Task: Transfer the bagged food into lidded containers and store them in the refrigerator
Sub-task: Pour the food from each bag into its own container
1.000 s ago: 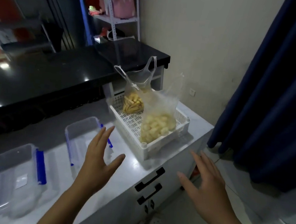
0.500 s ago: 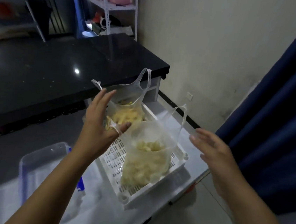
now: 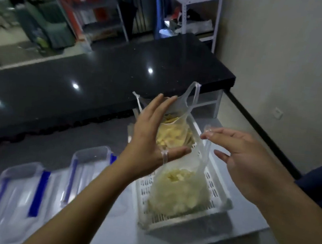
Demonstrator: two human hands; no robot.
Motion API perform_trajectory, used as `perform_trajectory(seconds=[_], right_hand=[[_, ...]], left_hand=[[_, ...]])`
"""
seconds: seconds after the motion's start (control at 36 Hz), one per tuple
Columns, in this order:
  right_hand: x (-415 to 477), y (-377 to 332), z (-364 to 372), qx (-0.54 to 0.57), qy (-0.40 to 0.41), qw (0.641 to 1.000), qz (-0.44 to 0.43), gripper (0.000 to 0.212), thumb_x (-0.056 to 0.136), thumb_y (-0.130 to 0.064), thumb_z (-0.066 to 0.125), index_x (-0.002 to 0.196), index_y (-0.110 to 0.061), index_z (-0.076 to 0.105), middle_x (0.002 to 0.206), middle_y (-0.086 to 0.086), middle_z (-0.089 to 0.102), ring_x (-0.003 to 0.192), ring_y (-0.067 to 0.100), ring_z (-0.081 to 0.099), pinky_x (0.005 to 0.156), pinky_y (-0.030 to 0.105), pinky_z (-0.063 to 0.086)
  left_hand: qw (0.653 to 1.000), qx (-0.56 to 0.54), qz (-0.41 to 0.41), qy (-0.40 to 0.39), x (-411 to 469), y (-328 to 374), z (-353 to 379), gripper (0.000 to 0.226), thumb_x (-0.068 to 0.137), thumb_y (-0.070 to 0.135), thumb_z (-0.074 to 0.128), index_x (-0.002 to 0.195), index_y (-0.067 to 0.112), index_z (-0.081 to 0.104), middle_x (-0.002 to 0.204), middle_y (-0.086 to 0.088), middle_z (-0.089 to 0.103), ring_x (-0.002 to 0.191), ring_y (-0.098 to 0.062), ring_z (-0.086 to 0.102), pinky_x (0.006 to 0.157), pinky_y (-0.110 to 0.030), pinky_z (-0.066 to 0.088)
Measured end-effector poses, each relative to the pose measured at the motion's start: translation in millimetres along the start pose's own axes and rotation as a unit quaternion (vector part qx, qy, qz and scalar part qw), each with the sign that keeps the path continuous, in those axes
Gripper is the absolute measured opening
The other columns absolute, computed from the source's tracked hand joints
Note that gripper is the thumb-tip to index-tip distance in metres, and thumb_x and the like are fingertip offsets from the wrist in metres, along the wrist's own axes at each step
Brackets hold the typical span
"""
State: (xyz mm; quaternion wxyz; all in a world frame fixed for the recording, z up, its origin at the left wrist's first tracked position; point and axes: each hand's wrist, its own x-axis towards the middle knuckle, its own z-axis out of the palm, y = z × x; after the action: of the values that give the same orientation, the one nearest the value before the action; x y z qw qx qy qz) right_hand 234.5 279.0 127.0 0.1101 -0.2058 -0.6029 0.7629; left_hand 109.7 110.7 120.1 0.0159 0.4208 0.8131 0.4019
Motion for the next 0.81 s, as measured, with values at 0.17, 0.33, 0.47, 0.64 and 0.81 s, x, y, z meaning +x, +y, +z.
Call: perform_trajectory(seconds=[0.17, 0.33, 0.47, 0.64, 0.81], right_hand=[[6, -19, -18, -0.031, -0.122, 0.992, -0.005, 0.040, 0.064, -0.053, 0.063, 0.083, -0.021, 0.080, 0.106, -0.010, 0.075, 0.111, 0.003, 0.062, 0.103, 0.041, 0.037], [3, -28, -22, -0.056, -0.187, 0.980, -0.025, 0.034, 0.071, -0.052, 0.066, 0.085, -0.025, 0.081, 0.106, -0.019, 0.072, 0.102, -0.015, 0.058, 0.090, 0.029, 0.035], [0, -25, -28, -0.072, -0.170, 0.982, -0.047, 0.033, 0.067, -0.055, 0.067, 0.085, -0.030, 0.081, 0.125, -0.025, 0.058, 0.117, -0.018, 0.045, 0.085, 0.018, 0.032], [-1, 5, -72, -0.116, -0.071, 0.988, -0.071, 0.037, 0.072, -0.057, 0.075, 0.107, -0.052, 0.067, 0.127, -0.028, 0.056, 0.117, -0.014, 0.047, 0.096, 0.027, 0.036], [4, 51, -111, -0.051, -0.041, 0.995, 0.074, 0.049, 0.068, -0.047, 0.068, 0.116, -0.041, 0.059, 0.135, -0.001, 0.053, 0.119, 0.015, 0.055, 0.098, 0.043, 0.047]], left_hand=[[0.998, 0.022, -0.047, 0.039, 9, 18, 21, 0.105, 0.071, 0.052, 0.084, 0.151, 0.054, 0.016, 0.164, 0.022, 0.003, 0.152, -0.007, 0.006, 0.119, -0.041, 0.019], [0.991, 0.056, -0.099, 0.074, 18, 34, 43, 0.108, 0.070, 0.052, 0.085, 0.153, 0.051, 0.015, 0.165, 0.016, -0.002, 0.152, -0.013, 0.001, 0.120, -0.057, 0.018], [0.981, 0.067, -0.106, 0.151, 22, 42, 54, 0.104, 0.070, 0.053, 0.078, 0.155, 0.041, 0.019, 0.166, 0.006, 0.006, 0.152, -0.015, 0.005, 0.120, -0.058, 0.018], [0.966, 0.090, -0.083, 0.227, 34, 53, 45, 0.094, 0.077, 0.056, 0.076, 0.152, 0.048, 0.020, 0.165, 0.009, 0.008, 0.152, -0.020, 0.008, 0.118, -0.060, 0.023], [0.964, 0.104, -0.036, 0.242, 53, 85, 32, 0.080, 0.084, 0.048, 0.071, 0.153, 0.038, 0.031, 0.164, 0.003, 0.014, 0.152, -0.020, 0.012, 0.118, -0.059, 0.024]])
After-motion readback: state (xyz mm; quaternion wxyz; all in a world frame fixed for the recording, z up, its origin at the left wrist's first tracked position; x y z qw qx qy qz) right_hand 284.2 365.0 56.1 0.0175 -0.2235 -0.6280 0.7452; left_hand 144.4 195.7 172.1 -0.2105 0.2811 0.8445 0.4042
